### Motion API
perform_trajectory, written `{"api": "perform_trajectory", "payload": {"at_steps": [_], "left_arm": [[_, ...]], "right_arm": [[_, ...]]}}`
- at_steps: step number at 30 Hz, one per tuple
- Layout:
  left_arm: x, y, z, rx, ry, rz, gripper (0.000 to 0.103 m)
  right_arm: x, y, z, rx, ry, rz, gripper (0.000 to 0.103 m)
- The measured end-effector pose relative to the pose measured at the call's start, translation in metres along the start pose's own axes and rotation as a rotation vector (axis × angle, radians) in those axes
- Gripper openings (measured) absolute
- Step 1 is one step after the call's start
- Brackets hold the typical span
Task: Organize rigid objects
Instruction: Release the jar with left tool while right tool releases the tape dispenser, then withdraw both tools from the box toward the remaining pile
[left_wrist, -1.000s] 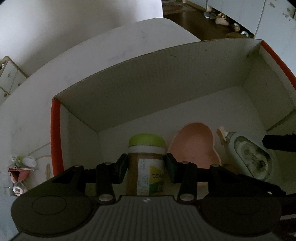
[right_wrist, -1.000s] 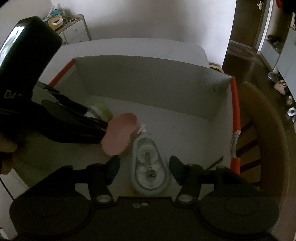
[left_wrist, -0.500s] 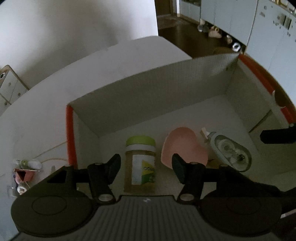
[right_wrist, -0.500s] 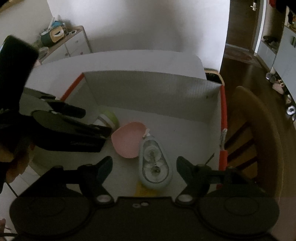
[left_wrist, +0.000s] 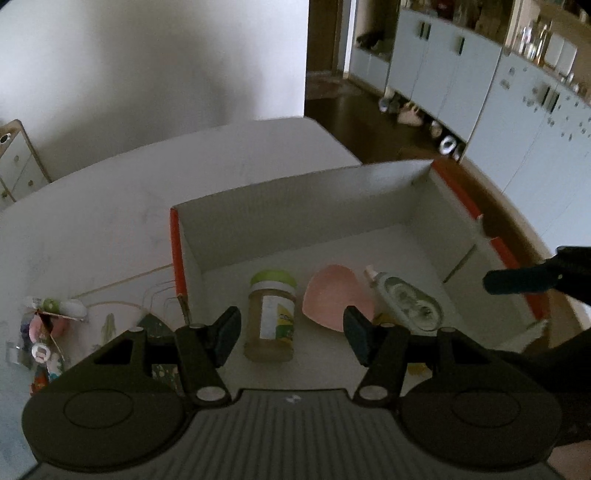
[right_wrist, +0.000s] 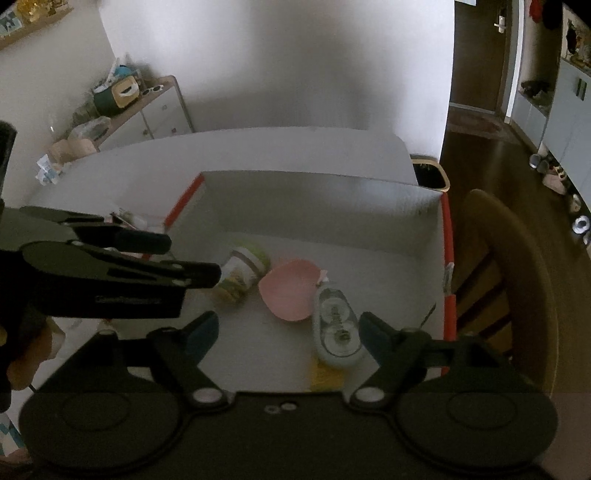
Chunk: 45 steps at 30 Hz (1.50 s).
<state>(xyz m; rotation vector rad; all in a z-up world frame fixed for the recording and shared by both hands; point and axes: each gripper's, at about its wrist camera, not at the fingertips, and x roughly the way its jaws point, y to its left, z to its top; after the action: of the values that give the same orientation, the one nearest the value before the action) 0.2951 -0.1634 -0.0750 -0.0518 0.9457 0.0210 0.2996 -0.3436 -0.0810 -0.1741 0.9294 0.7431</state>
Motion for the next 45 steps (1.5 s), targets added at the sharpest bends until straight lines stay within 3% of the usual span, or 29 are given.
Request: {"api": "perform_trajectory", "payload": {"at_steps": [4,10,15,18,29,45], "left_arm": [[-0.021,0.01,-0.008,-0.038,-0.039,-0.036,0.07],[-0.043,0.021,-0.013,-0.098,-0.084,-0.079,0.07],[-0.061,0.031,-0.027,-0.111,-0.136,-0.092,0.07],[-0.073,0.037,-0.037,-0.104,-0.175,-0.087,0.079],[-0.104,0.081,-0.065,-0.092,-0.254,-0.078,0.08],[-0.119,0.186,-0.123,-0.13,-0.282,-0.04,0.081]], "right_arm": [[-0.01,0.008,-0.003,0.011,-0.023,0.007,0.086],[-0.023,0.023,-0.008,0.034,-0.07,0.016,0.091],[-0.034,0.039,-0.015,0.038,-0.122,0.017,0.096],[-0.038,0.052,-0.019,0.038,-0.154,0.016,0.098],[-0.039,0.101,-0.025,0.065,-0.245,0.044,0.102],[-0.009,0.193,-0.021,0.009,-0.219,0.09,0.103]]}}
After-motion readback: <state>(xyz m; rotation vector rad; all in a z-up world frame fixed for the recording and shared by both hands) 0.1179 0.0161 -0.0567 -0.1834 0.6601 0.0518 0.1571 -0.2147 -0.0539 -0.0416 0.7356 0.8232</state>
